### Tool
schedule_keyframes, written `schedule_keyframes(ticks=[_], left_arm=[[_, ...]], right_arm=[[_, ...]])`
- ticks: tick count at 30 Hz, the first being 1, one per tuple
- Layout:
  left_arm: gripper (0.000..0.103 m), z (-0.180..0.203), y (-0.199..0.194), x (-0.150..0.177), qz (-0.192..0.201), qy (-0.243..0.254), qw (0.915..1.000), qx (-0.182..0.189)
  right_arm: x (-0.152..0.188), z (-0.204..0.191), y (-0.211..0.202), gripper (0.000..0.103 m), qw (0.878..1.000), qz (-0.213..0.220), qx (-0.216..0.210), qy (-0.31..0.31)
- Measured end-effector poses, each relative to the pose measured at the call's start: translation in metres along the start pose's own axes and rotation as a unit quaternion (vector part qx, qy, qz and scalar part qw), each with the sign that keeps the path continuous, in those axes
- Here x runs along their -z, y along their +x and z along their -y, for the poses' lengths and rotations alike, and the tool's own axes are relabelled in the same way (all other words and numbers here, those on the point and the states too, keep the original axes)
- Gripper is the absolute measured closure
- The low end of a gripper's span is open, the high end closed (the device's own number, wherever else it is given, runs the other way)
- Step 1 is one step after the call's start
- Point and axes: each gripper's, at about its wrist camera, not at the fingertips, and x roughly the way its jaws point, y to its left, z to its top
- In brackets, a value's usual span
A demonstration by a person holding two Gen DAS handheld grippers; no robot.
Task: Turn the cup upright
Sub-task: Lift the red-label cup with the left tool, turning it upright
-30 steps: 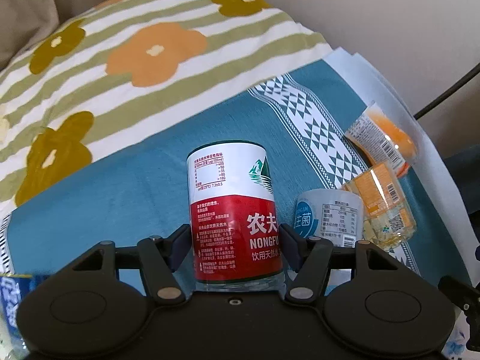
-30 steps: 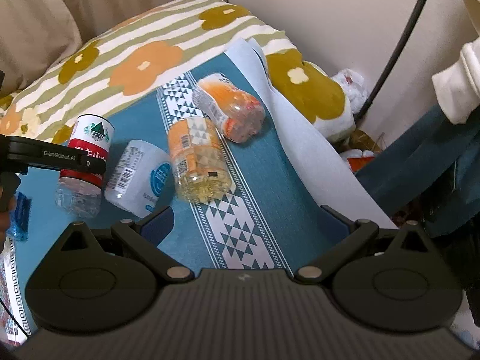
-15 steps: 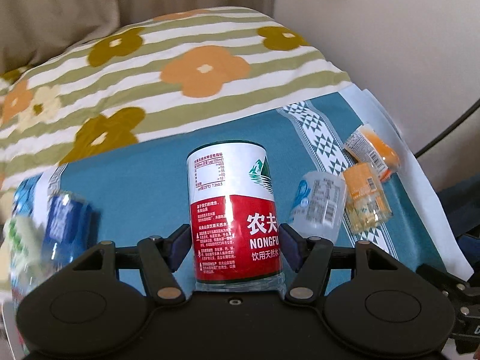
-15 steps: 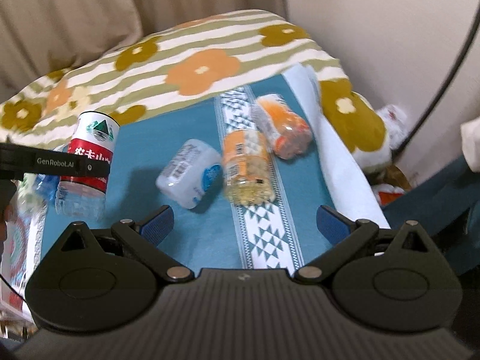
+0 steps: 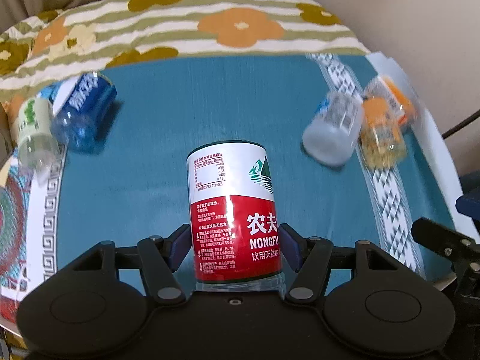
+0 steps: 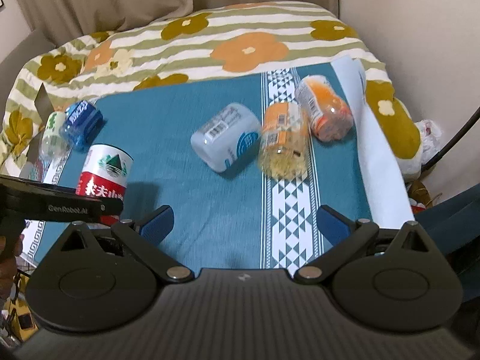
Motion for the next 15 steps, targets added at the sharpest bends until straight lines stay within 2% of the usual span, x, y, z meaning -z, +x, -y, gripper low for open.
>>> schedule_keyframes(ticks=[5,11,12,14,15], left_arm=[[0.035,0.004,0.017,0.01,-0.012,0.012,0.9998,-0.011],[0.034,0.01,0.022,0.014,-0.009,0.028,0.9994,-0.018],[0.033,0.011,0.023,0.015,-0.009,0.029,0.9994,-0.019],[0.02,0.012,0.023,0.015,-0.009,0.031,0.9993,-0.019],[0.011,0.013,0.023,0.015,-0.007,0.03,0.9993,-0.019]], right_arm=[[0.01,0.002,0.006,0.0,1.0,-0.01,-0.003,-0.005],[0.018,0.008,0.007,0.0,1.0,-0.016,-0.001,-0.002],[0.019,0.009,0.006,0.0,1.0,-0.015,-0.001,-0.001],[0.019,0.01,0.005,0.0,1.0,-0.014,0.0,0.001],[0.02,0.011,0.004,0.0,1.0,-0.013,0.0,0.002]])
